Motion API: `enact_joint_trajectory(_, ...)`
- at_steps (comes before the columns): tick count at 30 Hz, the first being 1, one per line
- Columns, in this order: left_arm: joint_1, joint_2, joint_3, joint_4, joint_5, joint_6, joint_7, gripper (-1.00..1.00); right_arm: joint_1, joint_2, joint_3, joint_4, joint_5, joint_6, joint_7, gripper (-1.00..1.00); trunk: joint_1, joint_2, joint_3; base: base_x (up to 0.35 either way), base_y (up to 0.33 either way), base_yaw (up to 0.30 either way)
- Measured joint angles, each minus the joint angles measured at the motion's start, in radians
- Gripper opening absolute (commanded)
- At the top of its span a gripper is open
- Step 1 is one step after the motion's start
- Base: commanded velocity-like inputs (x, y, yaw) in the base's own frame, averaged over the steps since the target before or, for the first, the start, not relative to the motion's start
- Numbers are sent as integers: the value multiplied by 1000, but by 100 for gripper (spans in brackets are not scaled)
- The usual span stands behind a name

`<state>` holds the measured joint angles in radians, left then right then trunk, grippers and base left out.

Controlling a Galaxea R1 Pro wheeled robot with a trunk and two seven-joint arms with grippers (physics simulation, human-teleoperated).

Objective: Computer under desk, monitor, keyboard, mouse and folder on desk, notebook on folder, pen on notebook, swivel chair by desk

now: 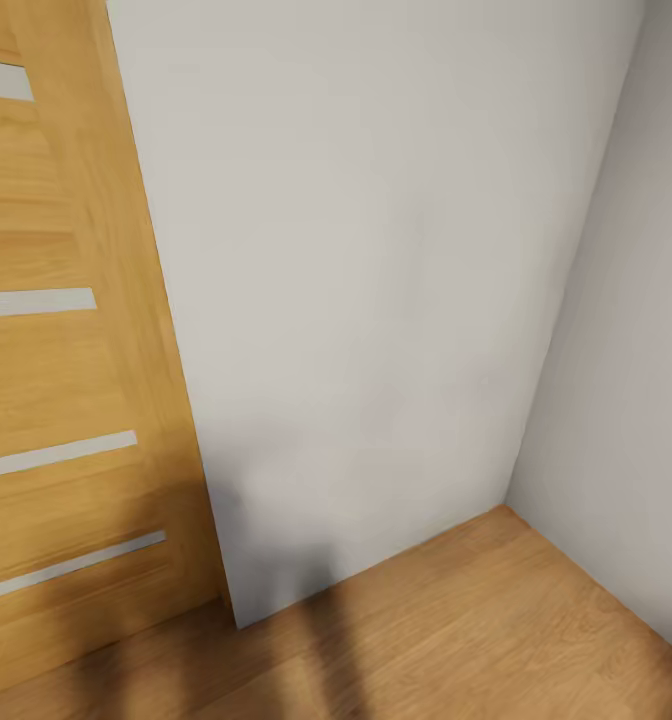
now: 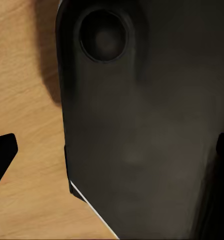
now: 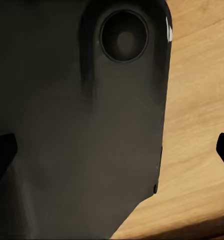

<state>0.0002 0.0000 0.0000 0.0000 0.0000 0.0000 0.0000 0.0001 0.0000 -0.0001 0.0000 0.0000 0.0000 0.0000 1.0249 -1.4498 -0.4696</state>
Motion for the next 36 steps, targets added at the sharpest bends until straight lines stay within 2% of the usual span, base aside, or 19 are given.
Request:
enact_joint_trajectory(2,-4,-6,0,-5,-3,-2,-3,100,-6,6,0,-5,-1,3,-4,100,0,0,1,0,0,0)
enact_joint_trajectory(5,-4,-22,0,-19,-3,-2,-3,100,-12,22,0,-4,-1,2,-4,100,-11,21,10,0,0,0)
enact_joint_trajectory(7,-4,-34,1,-21,0,-4,2,100,-16,24,-1,-8,-3,-6,-4,100,-19,35,16,0,0,0)
enact_joint_trajectory(11,-4,-27,5,-23,2,-10,6,100,-22,16,-2,-15,-5,-26,-3,100,-34,63,29,0,0,0)
enact_joint_trajectory(27,-4,-22,2,-28,1,-15,6,100,-24,16,-5,-7,-8,-115,-6,100,-96,175,79,0,0,0)
enact_joint_trajectory(28,-4,-22,2,-29,1,-29,6,100,-25,16,-4,-15,-8,-390,-7,100,-99,182,82,0,0,0)
enact_joint_trajectory(29,-4,-22,2,-29,1,-50,6,100,-24,16,-5,-27,-8,-433,-7,100,-103,189,85,0,0,0)
enact_joint_trajectory(32,-4,-22,3,-29,1,-97,6,100,-24,15,-6,-61,-8,-437,-8,100,-115,210,95,0,0,0)
enact_joint_trajectory(36,-4,-20,3,-30,1,-129,6,100,-24,13,-7,-90,-8,-438,-25,100,-130,238,107,0,0,0)
